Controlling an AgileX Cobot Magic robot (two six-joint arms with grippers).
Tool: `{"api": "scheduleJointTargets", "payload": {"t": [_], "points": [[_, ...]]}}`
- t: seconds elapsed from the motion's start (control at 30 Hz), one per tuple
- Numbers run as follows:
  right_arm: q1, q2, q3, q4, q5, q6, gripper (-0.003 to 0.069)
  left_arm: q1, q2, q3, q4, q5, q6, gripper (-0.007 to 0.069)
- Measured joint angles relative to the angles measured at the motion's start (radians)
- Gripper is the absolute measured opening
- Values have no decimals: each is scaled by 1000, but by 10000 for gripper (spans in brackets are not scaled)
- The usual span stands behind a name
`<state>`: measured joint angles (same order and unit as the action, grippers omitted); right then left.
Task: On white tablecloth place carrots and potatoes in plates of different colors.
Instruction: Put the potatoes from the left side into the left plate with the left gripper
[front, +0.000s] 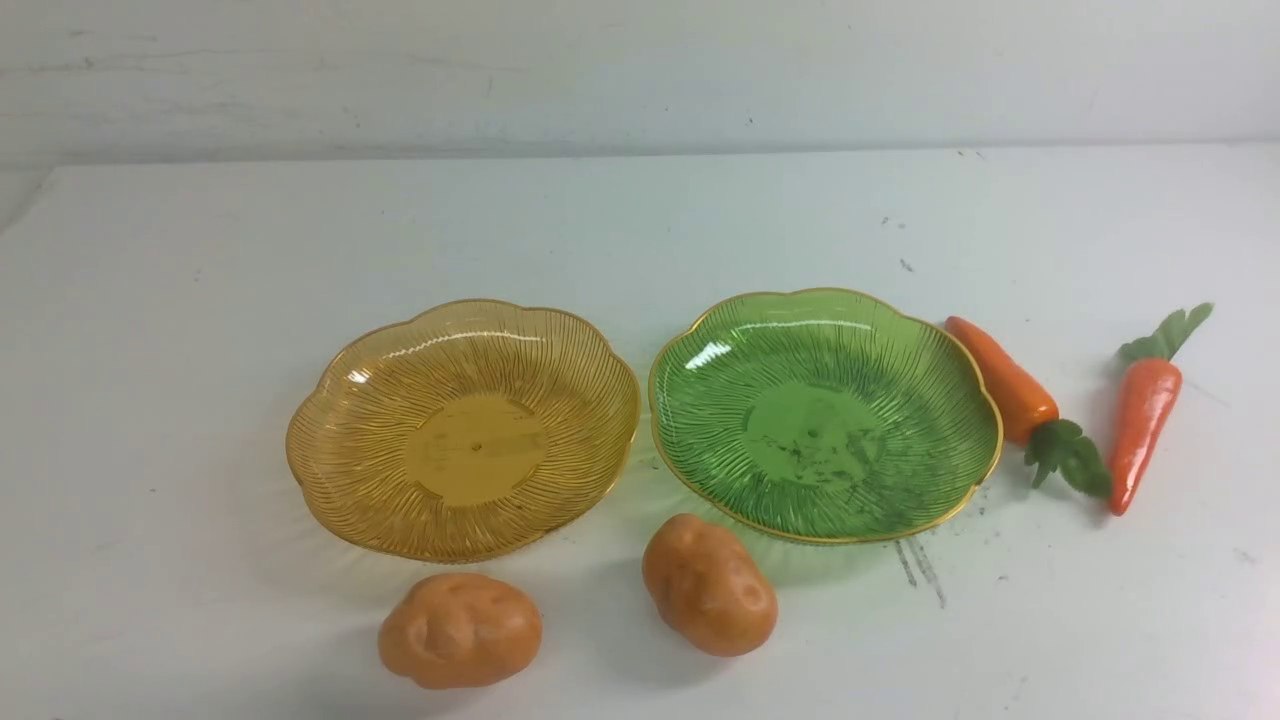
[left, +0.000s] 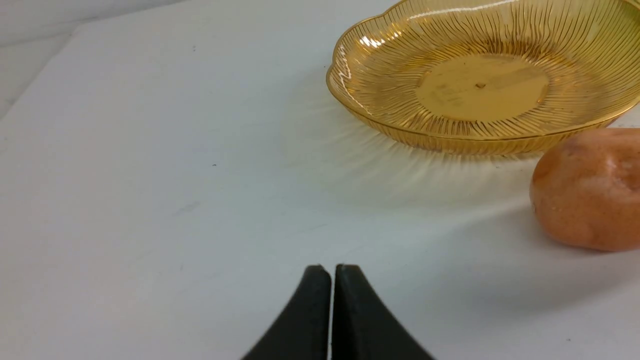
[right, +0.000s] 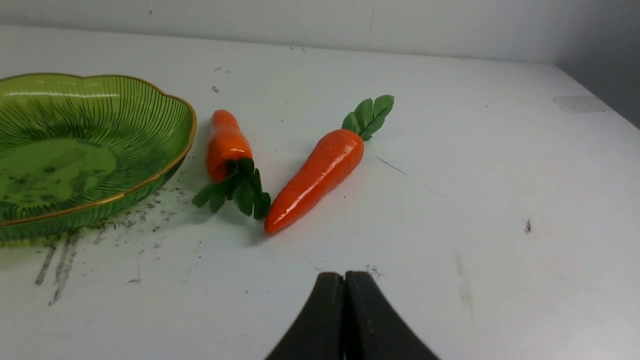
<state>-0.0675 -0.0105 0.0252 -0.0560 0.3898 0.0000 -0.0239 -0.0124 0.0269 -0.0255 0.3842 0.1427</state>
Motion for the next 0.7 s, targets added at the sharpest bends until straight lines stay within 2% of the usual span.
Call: {"api": "scheduleJointTargets", "payload": {"t": [0.17, 0.23, 0.37, 0.5, 0.63, 0.7], "points": [[0, 0, 0, 0, 0, 0, -15, 0, 0, 0, -42, -12, -23, -3], [0, 0, 0, 0, 0, -6, -15, 0, 0, 1, -125, -59, -59, -3], [0, 0, 0, 0, 0, -6, -15, 0, 0, 1, -432, -212, -169, -3], [0, 0, 0, 0, 0, 0, -15, 0, 0, 1, -658, -350, -186, -3], [0, 0, 0, 0, 0, 0, -15, 0, 0, 1, -795, -501, -187, -3], [0, 0, 0, 0, 0, 0, -15, 0, 0, 1, -808, -559, -187, -3]]}}
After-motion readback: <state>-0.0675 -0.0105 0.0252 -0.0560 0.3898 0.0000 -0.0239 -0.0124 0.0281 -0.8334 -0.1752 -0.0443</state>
